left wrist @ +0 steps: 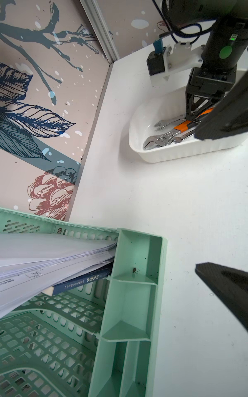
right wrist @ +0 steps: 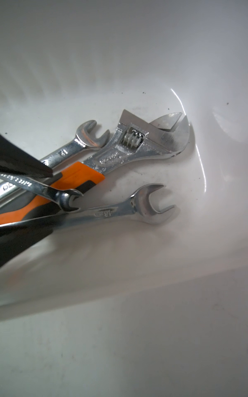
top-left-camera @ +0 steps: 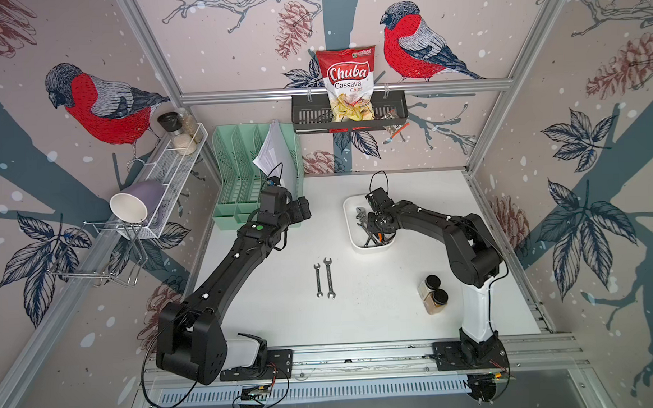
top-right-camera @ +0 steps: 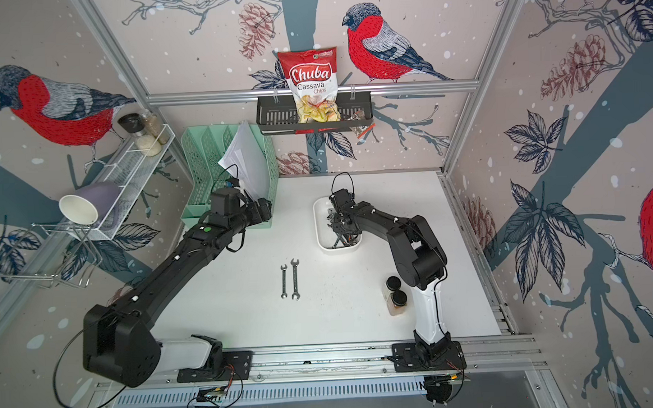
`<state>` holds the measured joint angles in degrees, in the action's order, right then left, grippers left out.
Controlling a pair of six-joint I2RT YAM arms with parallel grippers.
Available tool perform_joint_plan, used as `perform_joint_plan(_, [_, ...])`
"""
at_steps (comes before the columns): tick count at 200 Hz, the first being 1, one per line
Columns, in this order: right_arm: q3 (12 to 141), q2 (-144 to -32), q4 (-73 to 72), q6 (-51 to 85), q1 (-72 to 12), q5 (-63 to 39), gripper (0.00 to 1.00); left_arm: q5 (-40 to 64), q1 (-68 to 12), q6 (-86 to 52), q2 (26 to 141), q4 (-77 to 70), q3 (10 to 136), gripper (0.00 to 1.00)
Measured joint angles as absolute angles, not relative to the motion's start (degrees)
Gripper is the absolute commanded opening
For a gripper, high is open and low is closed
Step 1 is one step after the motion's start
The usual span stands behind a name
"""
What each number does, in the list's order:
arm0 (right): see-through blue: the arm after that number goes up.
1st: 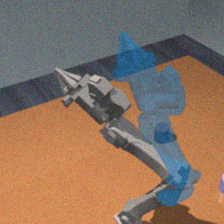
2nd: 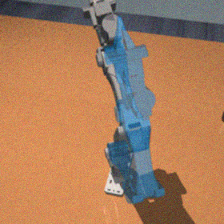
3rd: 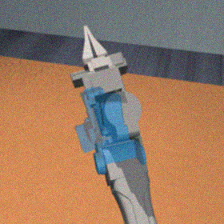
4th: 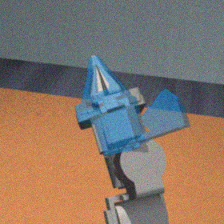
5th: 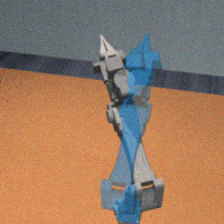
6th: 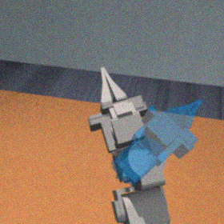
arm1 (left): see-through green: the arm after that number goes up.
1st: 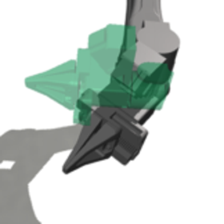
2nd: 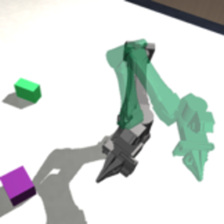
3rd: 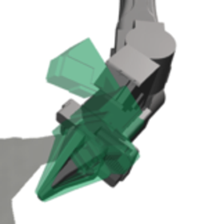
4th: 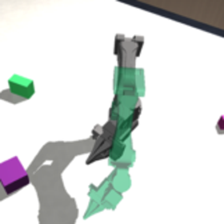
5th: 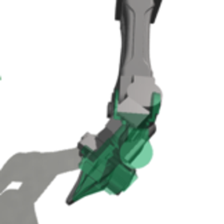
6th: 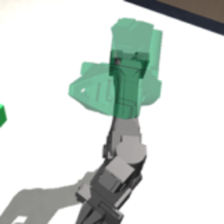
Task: Take out the wrench from the storage box
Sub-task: Pick up the wrench from the storage box.
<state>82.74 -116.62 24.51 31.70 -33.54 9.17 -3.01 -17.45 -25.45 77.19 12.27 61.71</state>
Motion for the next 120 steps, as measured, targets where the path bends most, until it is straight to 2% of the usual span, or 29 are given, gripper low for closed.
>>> perform_joint_plan(48, [84.4, -118.4, 24.3, 31.4, -33.7, 9.9, 0.37, -2.8, -17.3, -25.4, 77.2, 12.3, 61.7, 0.93])
perform_joint_plan(120, [86.5, -120.4, 24.5, 30.1, -34.1, 10.9, 0.26, -2.8, -16.7, -25.4, 77.1, 12.3, 61.7, 0.93])
